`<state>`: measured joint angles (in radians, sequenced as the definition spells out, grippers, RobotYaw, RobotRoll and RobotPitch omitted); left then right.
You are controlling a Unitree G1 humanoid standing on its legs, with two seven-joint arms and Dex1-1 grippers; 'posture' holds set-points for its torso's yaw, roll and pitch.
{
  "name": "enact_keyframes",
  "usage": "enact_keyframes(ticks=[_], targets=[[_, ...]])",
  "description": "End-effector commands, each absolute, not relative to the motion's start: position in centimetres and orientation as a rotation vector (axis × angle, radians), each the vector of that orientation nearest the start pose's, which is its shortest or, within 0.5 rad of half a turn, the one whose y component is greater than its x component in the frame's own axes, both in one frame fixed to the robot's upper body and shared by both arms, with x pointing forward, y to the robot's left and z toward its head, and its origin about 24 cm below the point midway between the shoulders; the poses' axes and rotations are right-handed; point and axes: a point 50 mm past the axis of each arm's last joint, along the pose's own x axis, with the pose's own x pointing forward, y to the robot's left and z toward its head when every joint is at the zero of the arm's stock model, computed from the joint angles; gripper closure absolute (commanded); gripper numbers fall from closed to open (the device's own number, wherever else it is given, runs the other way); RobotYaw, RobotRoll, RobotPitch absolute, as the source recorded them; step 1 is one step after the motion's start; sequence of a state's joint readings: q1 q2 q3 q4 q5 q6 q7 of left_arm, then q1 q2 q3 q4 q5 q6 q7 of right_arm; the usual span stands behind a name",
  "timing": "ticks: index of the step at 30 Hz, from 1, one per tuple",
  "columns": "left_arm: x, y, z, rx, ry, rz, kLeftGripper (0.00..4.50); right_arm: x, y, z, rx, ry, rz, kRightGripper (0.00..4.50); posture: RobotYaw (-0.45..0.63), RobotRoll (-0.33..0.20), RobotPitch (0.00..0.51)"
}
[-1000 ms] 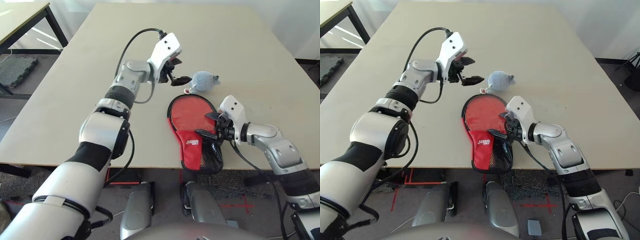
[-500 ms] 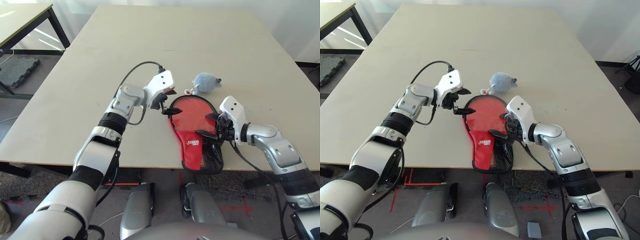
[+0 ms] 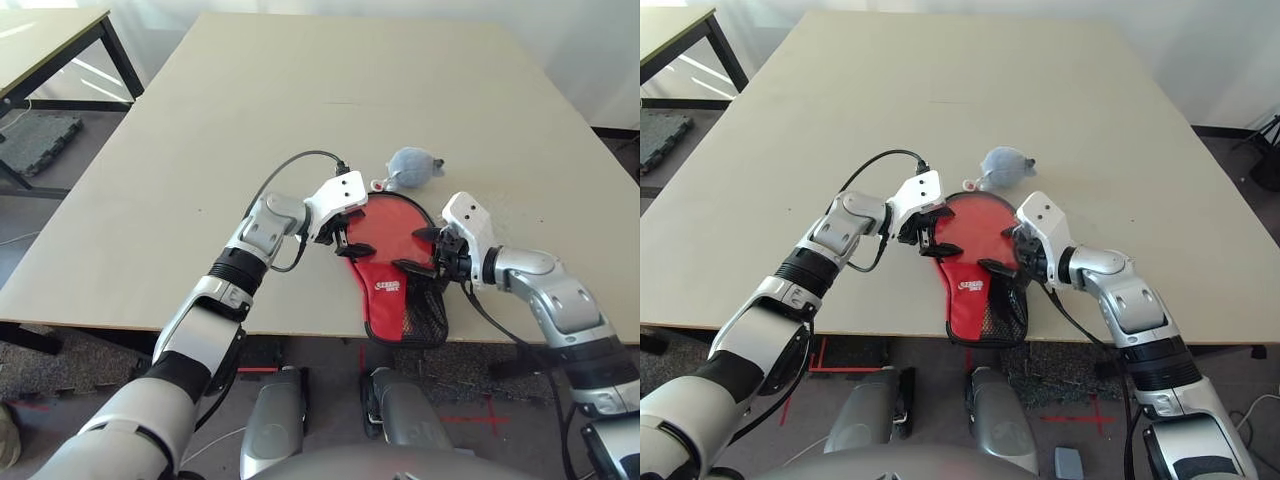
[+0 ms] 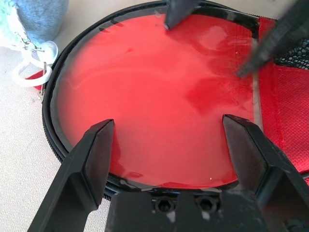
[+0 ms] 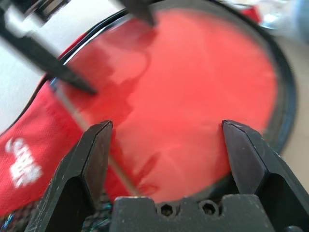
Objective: Store the ping-pong paddle in its case and zip it.
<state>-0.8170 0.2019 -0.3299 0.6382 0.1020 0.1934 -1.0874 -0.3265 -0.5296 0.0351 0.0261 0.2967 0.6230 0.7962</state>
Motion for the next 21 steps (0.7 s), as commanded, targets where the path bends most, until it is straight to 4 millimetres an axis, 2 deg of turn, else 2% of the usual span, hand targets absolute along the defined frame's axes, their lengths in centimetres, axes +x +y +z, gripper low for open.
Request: enact_keyframes(ticks=[1, 4, 7, 15, 21], targets=[[33.9, 6.6, 8.0, 0.53, 0.417, -1.328, 0.02, 30.1, -20.4, 10.3, -0.012, 0.353, 0.713, 0.0, 0.04, 0.0, 0.137], [33.8, 6.3, 7.9, 0.529, 0.418, -1.335, 0.02, 32.1, -20.8, 12.7, -0.024, 0.214, 0.616, 0.0, 0.05, 0.0, 0.138], [33.6, 6.1, 7.7, 0.527, 0.418, -1.343, 0.02, 34.0, -20.7, 13.8, -0.065, 0.131, 0.508, 0.0, 0.05, 0.0, 0.138], [33.3, 6.1, 7.7, 0.518, 0.421, -1.345, 0.02, 36.5, -20.0, 13.3, -0.093, 0.073, 0.34, 0.0, 0.06, 0.0, 0.14], [33.1, 6.2, 7.6, 0.514, 0.426, -1.342, 0.02, 37.6, -19.6, 12.6, -0.085, 0.078, 0.29, 0.0, 0.07, 0.0, 0.143]])
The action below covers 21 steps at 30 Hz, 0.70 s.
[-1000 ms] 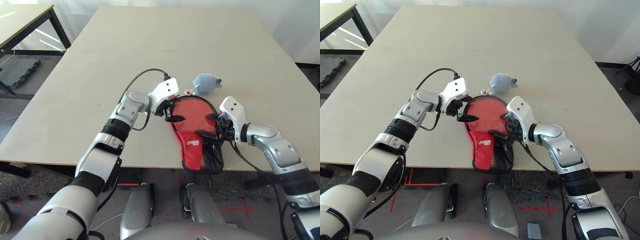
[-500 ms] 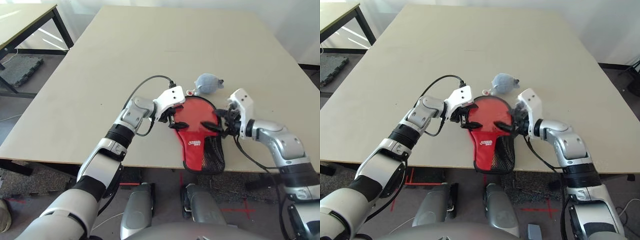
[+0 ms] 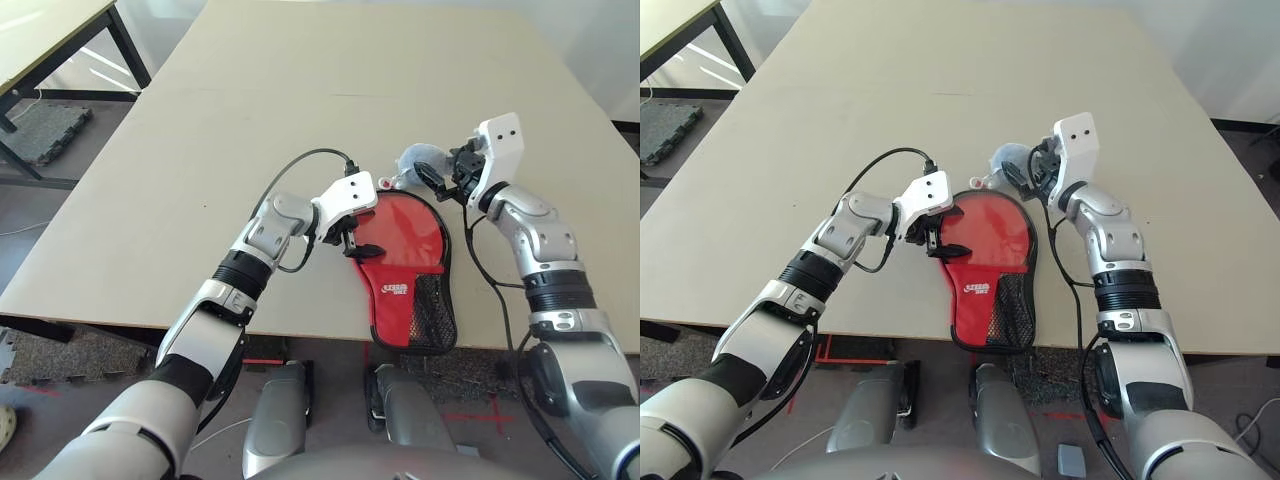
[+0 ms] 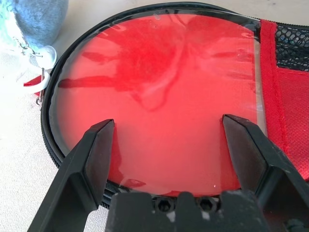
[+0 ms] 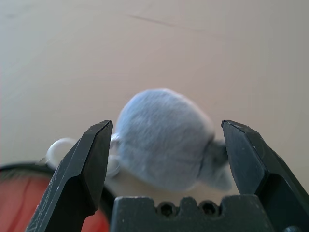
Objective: Store the ping-pong paddle in its case and zip it.
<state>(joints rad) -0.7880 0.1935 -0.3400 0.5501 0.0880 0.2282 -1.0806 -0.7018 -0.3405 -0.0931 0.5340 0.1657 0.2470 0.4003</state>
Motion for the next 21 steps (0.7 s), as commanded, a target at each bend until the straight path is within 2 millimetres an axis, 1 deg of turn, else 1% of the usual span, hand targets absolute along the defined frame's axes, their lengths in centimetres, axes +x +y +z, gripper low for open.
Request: enact_keyframes(ticks=[1, 8, 11, 12, 15, 19, 21], targets=[[33.1, 6.2, 7.6, 0.513, 0.426, -1.343, 0.02, 37.8, -19.5, 12.4, -0.084, 0.08, 0.285, 0.0, 0.07, 0.0, 0.143], [32.9, 6.0, 7.6, 0.507, 0.427, -1.348, 0.02, 38.5, -19.0, 11.1, -0.054, 0.137, 0.262, 0.0, 0.07, 0.0, 0.143], [32.8, 6.0, 7.6, 0.507, 0.429, -1.349, 0.0, 38.7, -18.8, 10.8, -0.028, 0.149, 0.263, 0.48, 0.07, 0.0, 0.143], [32.8, 6.0, 7.6, 0.507, 0.429, -1.349, 0.0, 38.7, -18.8, 10.8, -0.024, 0.153, 0.264, 0.76, 0.07, 0.0, 0.142], [32.8, 6.0, 7.6, 0.506, 0.43, -1.351, 0.0, 38.9, -18.7, 10.7, -0.022, 0.157, 0.266, 1.87, 0.07, 0.0, 0.142], [32.5, 5.8, 7.4, 0.503, 0.434, -1.362, 0.0, 39.2, -20.0, 11.6, -0.017, 0.127, 0.223, 3.35, 0.07, 0.0, 0.142], [32.3, 5.6, 7.3, 0.501, 0.435, -1.368, 0.0, 39.3, -20.8, 12.0, -0.029, 0.118, 0.202, 3.99, 0.07, 0.0, 0.142]])
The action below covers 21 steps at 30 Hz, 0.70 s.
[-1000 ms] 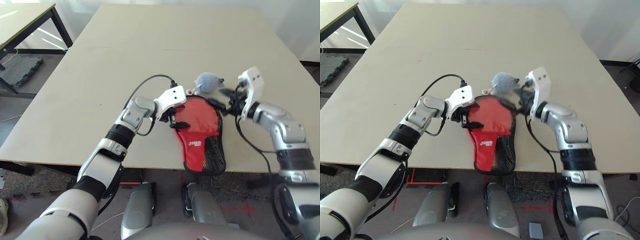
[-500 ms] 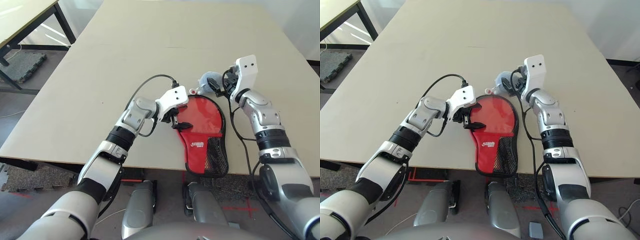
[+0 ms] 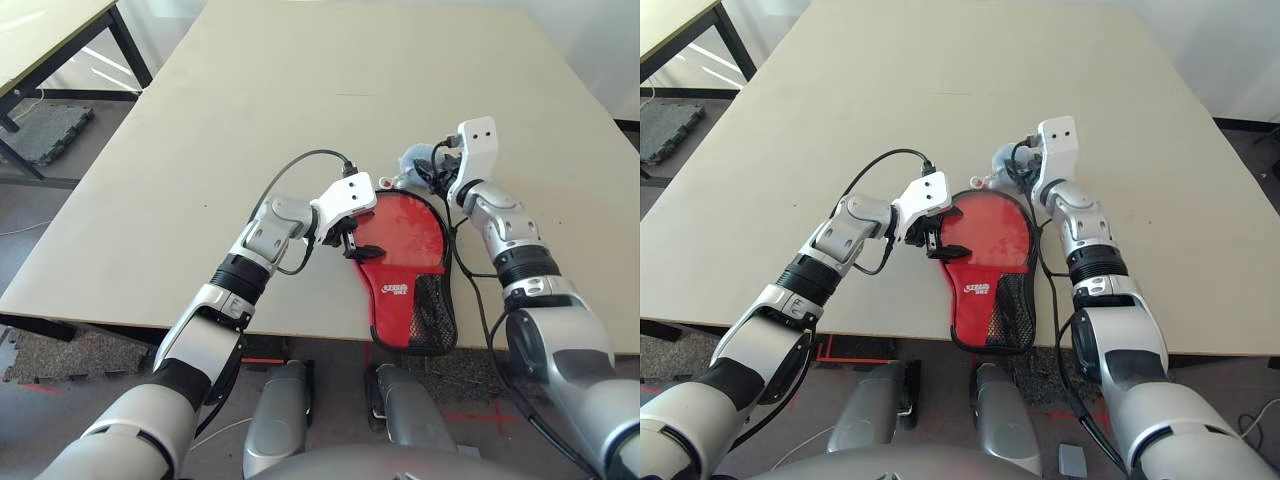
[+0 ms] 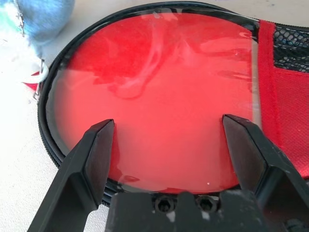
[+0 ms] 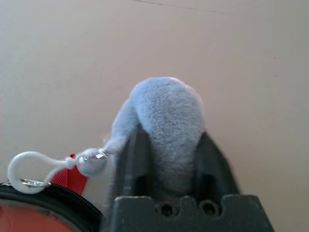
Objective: Store the ping-pong paddle in its case and zip it.
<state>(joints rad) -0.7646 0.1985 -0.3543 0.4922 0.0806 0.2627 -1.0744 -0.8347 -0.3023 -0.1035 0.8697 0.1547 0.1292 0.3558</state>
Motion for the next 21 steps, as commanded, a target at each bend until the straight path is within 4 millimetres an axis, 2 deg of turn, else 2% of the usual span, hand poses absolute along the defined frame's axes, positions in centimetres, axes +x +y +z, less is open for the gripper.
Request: enact_keyframes(ticks=[1, 3, 12, 17, 19, 21], targets=[[32.2, 5.6, 7.3, 0.501, 0.435, -1.371, 0.0, 39.3, -21.3, 12.2, -0.033, 0.116, 0.191, 4.25, 0.07, 0.0, 0.142], [32.1, 5.4, 7.2, 0.499, 0.436, -1.376, 0.0, 39.3, -22.1, 12.4, -0.041, 0.112, 0.174, 4.39, 0.07, 0.0, 0.142], [31.5, 4.8, 6.9, 0.476, 0.443, -1.388, 0.0, 38.6, -25.3, 12.6, -0.064, 0.115, 0.126, 4.39, 0.06, 0.0, 0.142], [31.3, 4.7, 6.6, 0.486, 0.454, -1.395, 0.0, 37.6, -26.9, 12.3, -0.07, 0.131, 0.123, 4.39, 0.06, 0.0, 0.142], [31.3, 4.9, 6.3, 0.544, 0.454, -1.396, 0.0, 37.0, -27.7, 12.0, -0.085, 0.145, 0.129, 4.39, 0.05, 0.0, 0.144], [31.4, 5.0, 6.1, 0.562, 0.464, -1.39, 0.0, 36.0, -29.0, 11.8, -0.104, 0.162, 0.127, 4.39, 0.05, 0.0, 0.144]])
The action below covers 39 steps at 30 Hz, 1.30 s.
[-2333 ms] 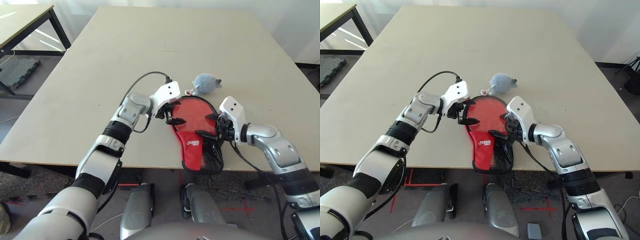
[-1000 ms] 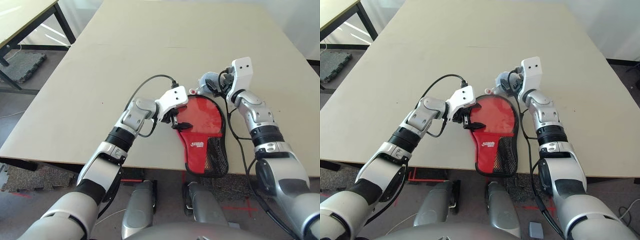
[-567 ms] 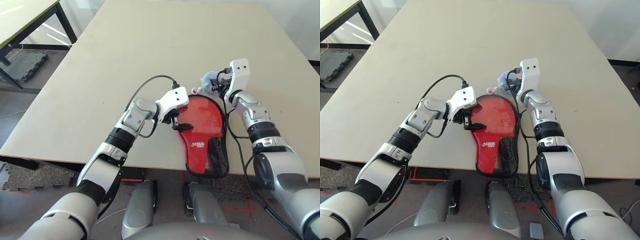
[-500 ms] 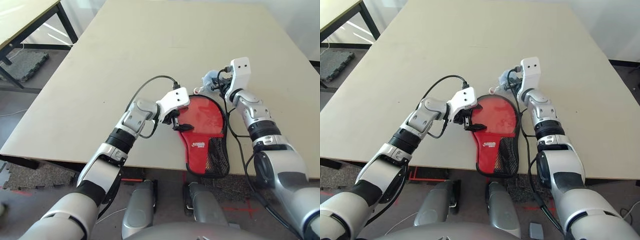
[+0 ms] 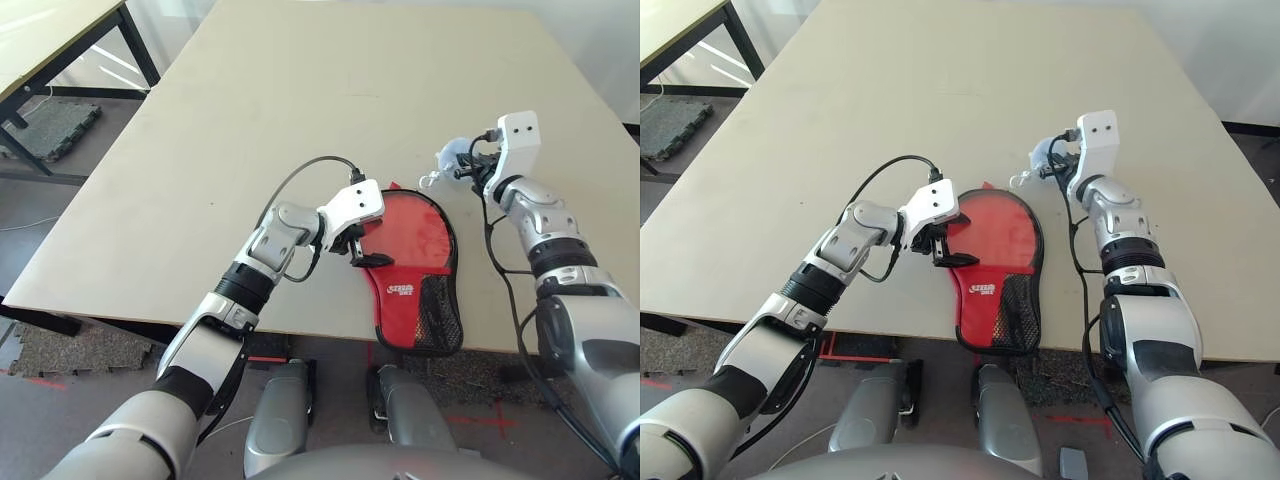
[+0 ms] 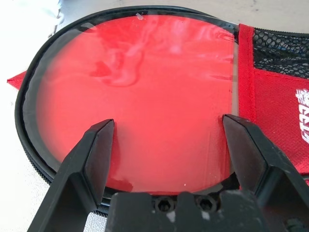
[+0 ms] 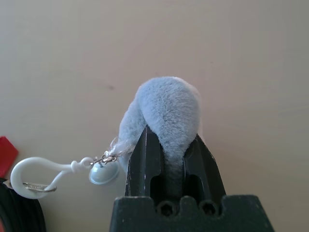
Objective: Store the ping-pong paddle in its case and zip it.
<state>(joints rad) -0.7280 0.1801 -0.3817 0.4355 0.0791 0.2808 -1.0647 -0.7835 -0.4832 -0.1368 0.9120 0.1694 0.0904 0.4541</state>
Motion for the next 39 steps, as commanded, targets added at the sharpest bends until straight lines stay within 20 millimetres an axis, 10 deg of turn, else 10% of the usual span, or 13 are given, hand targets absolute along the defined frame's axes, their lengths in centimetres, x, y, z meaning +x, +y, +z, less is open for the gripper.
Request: enact_keyframes(ticks=[1, 21, 39], targets=[[31.4, 5.0, 6.0, 0.557, 0.466, -1.387, 0.0, 35.5, -29.7, 11.8, -0.11, 0.169, 0.123, 4.39, 0.04, 0.0, 0.146], [31.4, 5.0, 5.4, 0.554, 0.529, -1.399, 0.0, 28.2, -33.5, 10.5, -0.128, 0.421, 0.278, 4.39, 0.01, 0.0, 0.152], [31.0, 4.4, 5.6, 0.511, 0.559, -1.439, 0.0, 22.2, -31.0, 10.6, -0.05, 0.66, 0.712, 4.39, 0.0, 0.0, 0.169]])
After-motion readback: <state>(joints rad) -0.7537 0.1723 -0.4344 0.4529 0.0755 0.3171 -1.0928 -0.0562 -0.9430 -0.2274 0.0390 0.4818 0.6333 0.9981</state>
